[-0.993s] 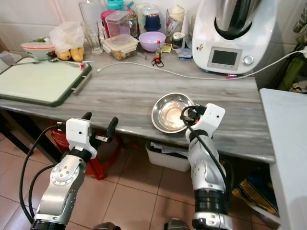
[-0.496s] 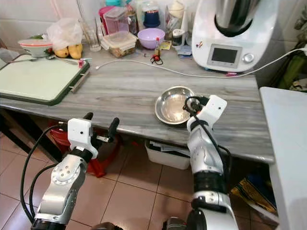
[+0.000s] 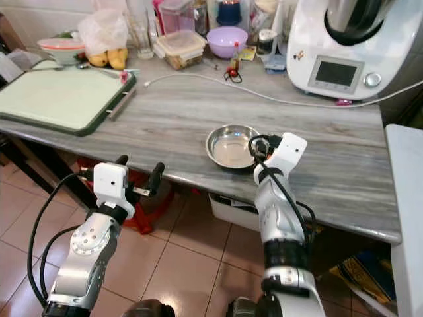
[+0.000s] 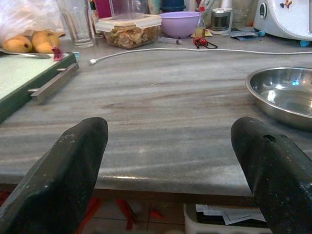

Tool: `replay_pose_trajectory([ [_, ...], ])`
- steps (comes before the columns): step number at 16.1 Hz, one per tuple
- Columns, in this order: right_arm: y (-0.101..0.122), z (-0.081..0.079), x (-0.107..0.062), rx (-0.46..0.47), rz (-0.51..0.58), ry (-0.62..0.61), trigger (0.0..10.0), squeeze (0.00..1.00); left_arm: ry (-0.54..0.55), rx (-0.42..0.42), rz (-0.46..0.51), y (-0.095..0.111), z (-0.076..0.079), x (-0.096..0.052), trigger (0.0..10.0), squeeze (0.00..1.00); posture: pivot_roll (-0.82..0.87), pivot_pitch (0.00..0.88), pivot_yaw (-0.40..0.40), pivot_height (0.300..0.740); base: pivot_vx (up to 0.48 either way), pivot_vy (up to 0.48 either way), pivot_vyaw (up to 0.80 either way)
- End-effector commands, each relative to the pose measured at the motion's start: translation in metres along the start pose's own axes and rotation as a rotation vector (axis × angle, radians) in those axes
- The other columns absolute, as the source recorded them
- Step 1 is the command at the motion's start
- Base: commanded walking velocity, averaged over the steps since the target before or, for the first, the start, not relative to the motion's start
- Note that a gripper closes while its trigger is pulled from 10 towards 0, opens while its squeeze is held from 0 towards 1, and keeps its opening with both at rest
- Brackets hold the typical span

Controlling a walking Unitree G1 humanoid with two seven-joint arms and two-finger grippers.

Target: Setting the table

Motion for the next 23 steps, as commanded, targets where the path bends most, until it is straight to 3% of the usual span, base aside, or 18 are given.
replay_pose_trajectory([
  [1,0.008,-0.002,-0.002,-0.015,0.033,0.012,10.0,1.00,0.012,0.002,0.001,0.001,-0.002,-0.001,10.0,0.00,0.00,0.042,0.047,0.740,0.000,0.000,0.00],
  [3,0.016,0.001,-0.007,-0.036,0.072,0.002,10.0,1.00,0.023,0.005,0.006,0.002,-0.003,-0.001,10.0,0.00,-0.01,0.040,0.046,0.740,0.000,0.000,0.00],
  [7,0.030,0.009,-0.032,-0.170,0.210,0.005,10.0,1.00,0.109,-0.010,-0.014,-0.003,-0.013,-0.003,10.0,0.00,-0.02,0.036,0.042,0.740,0.000,0.000,0.00],
  [11,0.014,0.012,-0.058,-0.293,0.232,0.046,10.0,1.00,0.119,-0.009,-0.010,-0.003,-0.015,-0.003,10.0,0.00,-0.02,0.029,0.042,0.740,0.000,0.000,0.00],
  [17,0.005,0.020,-0.079,-0.448,0.240,0.052,10.0,0.98,0.136,-0.016,-0.006,-0.003,-0.016,-0.004,10.0,0.00,-0.03,0.026,0.043,0.740,0.000,0.000,0.00],
  [18,0.001,0.021,-0.080,-0.434,0.223,0.057,10.0,0.00,0.136,-0.017,-0.008,-0.003,-0.015,-0.005,10.0,0.00,-0.02,0.026,0.042,0.740,0.000,0.000,0.00],
  [23,-0.001,0.029,-0.075,-0.454,0.189,0.001,10.0,0.00,0.132,-0.012,-0.007,-0.003,-0.016,-0.004,10.0,0.00,-0.02,0.018,0.039,0.740,0.000,0.000,0.00],
])
Point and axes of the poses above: a point about 5 cm out from each wrist's last joint towards the gripper, its own x axis pointing out of the wrist towards the gripper, its own y axis along the axis of the wrist's last joint, z = x × y, the point moved 1 cm from there along x, pointing out of the wrist towards the gripper, and after that the axes turned 15 degrees about -x, right-handed, at the moved point
